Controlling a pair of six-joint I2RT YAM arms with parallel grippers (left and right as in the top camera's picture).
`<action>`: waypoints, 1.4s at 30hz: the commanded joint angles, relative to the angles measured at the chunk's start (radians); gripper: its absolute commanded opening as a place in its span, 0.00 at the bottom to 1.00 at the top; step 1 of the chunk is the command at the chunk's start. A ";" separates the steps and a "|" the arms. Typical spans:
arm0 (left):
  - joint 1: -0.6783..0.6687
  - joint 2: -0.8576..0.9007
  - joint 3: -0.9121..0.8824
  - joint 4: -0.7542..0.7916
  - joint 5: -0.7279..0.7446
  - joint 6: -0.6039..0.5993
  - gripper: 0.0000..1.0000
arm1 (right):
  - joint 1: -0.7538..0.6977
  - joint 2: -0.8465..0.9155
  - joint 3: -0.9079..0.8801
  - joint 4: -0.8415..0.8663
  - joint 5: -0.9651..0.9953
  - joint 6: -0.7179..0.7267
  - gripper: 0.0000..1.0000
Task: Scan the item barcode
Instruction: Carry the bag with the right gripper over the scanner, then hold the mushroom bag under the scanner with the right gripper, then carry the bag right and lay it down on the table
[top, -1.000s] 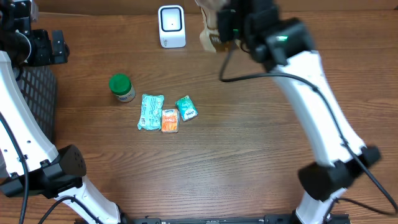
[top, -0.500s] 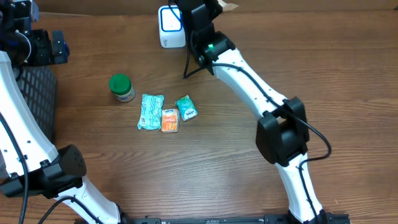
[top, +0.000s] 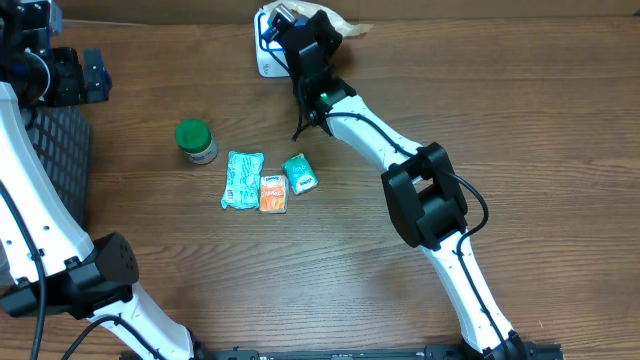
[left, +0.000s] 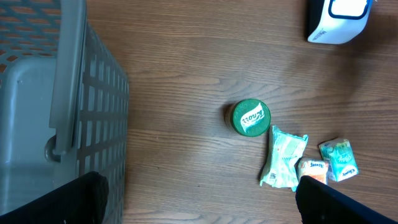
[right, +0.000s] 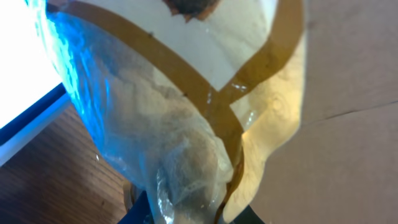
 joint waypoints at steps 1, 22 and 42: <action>-0.001 -0.002 0.004 0.000 0.011 0.008 0.99 | 0.005 -0.010 0.015 0.057 0.044 -0.009 0.04; -0.001 -0.002 0.004 0.000 0.011 0.008 1.00 | 0.030 -0.180 0.016 -0.032 0.064 0.139 0.04; -0.001 -0.002 0.004 0.000 0.011 0.008 1.00 | -0.225 -0.903 0.016 -1.307 -0.695 1.048 0.04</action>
